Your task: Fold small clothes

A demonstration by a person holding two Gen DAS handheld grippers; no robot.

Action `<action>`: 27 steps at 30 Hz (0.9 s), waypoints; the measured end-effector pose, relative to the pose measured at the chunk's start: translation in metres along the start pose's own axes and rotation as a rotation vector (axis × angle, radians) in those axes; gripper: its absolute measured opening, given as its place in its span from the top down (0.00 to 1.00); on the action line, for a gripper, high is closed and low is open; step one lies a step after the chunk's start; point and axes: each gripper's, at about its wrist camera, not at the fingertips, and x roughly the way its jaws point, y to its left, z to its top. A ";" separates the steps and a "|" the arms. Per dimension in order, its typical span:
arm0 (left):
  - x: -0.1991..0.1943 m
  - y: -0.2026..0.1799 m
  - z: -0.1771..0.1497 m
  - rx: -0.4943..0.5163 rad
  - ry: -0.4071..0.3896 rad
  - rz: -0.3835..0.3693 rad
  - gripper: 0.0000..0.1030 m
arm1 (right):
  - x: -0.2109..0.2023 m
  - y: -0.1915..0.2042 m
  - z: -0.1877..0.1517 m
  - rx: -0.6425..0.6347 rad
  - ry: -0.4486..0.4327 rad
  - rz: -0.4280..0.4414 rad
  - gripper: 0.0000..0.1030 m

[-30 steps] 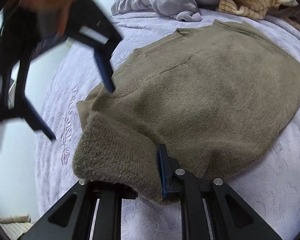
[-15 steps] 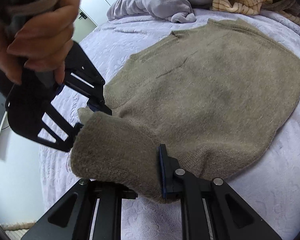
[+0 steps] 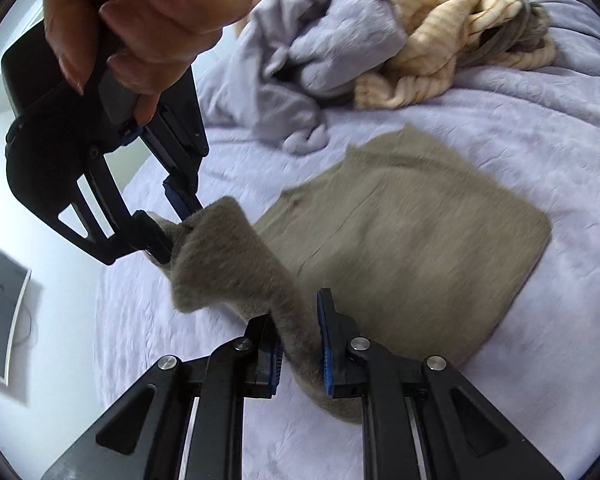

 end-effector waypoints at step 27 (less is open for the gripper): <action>0.069 0.077 -0.055 -0.919 0.414 -0.412 0.01 | 0.062 -0.178 -0.114 0.443 -0.275 0.486 0.12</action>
